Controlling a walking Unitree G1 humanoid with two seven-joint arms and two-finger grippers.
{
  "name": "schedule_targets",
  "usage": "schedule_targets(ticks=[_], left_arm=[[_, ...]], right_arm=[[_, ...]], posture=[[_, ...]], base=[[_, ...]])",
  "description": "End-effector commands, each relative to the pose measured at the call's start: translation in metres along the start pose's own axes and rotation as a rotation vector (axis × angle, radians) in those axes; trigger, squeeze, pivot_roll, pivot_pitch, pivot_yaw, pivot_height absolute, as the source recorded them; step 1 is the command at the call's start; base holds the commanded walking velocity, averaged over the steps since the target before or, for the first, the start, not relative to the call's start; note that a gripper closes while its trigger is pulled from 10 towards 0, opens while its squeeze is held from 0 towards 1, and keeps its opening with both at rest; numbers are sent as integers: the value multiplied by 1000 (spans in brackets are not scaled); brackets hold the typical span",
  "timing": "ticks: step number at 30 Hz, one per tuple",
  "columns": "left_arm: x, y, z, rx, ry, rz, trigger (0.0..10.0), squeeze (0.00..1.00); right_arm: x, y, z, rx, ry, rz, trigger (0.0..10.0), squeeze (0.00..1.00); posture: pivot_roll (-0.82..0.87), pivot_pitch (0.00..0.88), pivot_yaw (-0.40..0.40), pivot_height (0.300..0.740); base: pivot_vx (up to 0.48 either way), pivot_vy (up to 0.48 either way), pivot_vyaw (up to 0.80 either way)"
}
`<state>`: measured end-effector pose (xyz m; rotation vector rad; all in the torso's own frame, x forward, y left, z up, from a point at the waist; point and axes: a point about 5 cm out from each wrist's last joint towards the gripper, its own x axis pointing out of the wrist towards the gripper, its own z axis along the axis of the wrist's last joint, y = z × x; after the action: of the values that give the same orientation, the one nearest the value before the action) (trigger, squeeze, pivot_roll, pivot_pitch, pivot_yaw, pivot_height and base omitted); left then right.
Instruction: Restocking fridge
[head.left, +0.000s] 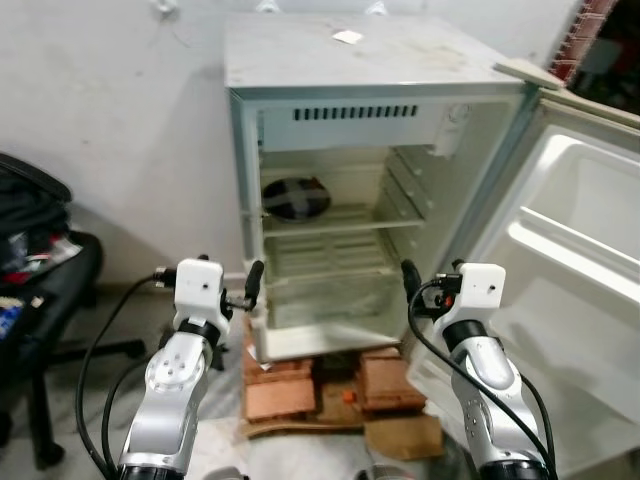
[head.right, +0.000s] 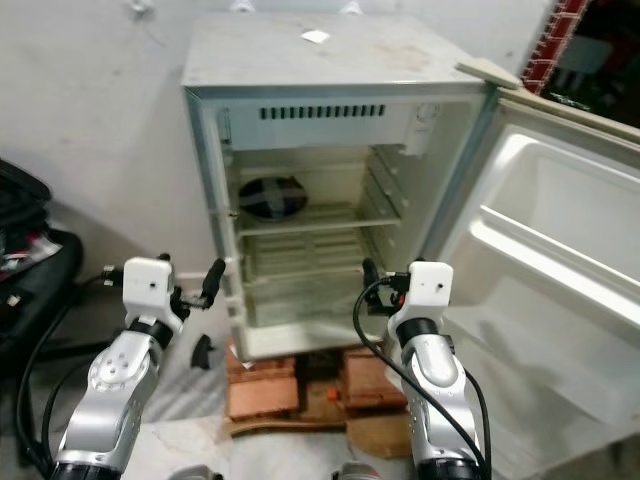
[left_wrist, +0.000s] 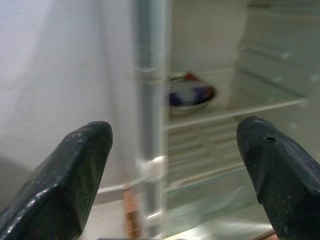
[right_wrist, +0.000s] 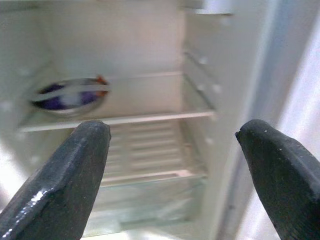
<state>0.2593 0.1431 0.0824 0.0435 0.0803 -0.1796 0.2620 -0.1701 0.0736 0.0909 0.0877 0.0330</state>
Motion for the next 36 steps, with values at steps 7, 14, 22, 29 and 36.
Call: schedule_targets(ticks=[7, 14, 22, 29, 36], left_arm=[[2, 3, 1, 1, -7, 4, 10000, 0], [1, 4, 1, 2, -9, 15, 10000, 0], [2, 4, 1, 8, -9, 11, 10000, 0], [2, 4, 1, 9, -9, 8, 10000, 0], [3, 3, 0, 8, -7, 8, 10000, 0]], right_arm=[[4, -1, 3, -9, -2, 7, 10000, 0], [5, 3, 4, -13, -7, 27, 10000, 0], [5, 2, 3, -19, 0, 25, 10000, 0], [7, 1, 4, -20, -4, 28, 10000, 0], [7, -1, 6, -32, -10, 46, 10000, 0]], posture=[[28, 0, -52, 740], [31, 0, -54, 740], [28, 0, -53, 740], [29, 0, -54, 740], [32, 0, -57, 740]], base=[[-37, 0, 0], [-271, 0, 0], [-273, 0, 0], [-265, 0, 0], [-248, 0, 0]])
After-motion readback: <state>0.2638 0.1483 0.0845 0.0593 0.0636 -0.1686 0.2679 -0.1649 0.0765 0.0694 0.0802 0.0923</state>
